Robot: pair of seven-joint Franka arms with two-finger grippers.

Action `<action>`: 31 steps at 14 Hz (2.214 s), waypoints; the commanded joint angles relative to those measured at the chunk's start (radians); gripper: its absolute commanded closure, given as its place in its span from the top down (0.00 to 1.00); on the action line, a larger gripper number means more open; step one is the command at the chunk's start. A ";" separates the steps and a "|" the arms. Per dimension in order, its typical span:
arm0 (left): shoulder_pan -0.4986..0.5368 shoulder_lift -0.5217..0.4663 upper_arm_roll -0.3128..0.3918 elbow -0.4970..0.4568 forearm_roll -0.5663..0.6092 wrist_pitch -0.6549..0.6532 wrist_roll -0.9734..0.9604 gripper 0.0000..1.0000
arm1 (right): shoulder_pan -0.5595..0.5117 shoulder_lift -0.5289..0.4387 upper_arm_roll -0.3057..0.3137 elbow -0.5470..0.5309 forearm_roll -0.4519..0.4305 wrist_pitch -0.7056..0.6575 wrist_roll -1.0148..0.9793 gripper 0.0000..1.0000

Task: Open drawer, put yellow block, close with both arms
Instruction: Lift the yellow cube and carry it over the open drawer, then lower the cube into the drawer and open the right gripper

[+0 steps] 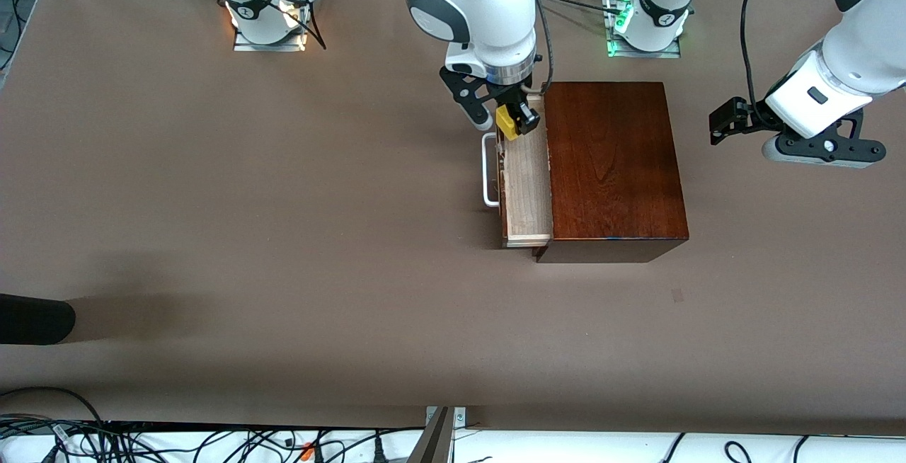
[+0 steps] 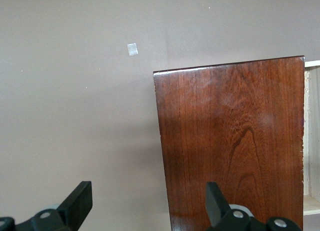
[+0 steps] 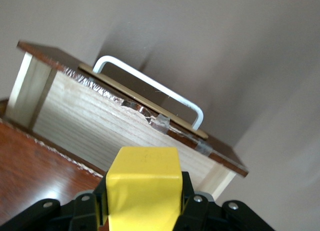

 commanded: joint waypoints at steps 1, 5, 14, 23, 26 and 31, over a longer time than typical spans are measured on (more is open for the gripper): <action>0.004 -0.010 -0.001 -0.003 0.019 -0.011 0.026 1.00 | 0.011 0.041 0.005 0.033 0.014 0.040 0.139 0.00; 0.004 -0.010 -0.001 -0.003 0.017 -0.011 0.027 1.00 | 0.022 0.103 0.005 0.033 0.011 0.115 0.265 0.00; 0.004 -0.010 -0.001 -0.003 0.017 -0.028 0.031 1.00 | 0.057 0.189 -0.047 0.011 0.002 0.201 0.305 0.00; 0.004 -0.010 -0.001 -0.003 0.017 -0.028 0.031 1.00 | 0.046 0.105 -0.044 0.026 0.015 0.108 0.295 1.00; 0.030 -0.008 -0.003 -0.001 0.003 -0.060 0.032 1.00 | 0.031 -0.004 -0.046 0.027 0.017 0.002 0.232 1.00; 0.012 -0.011 -0.023 0.014 0.000 -0.086 0.073 1.00 | -0.084 -0.142 -0.055 0.023 0.041 -0.292 -0.287 1.00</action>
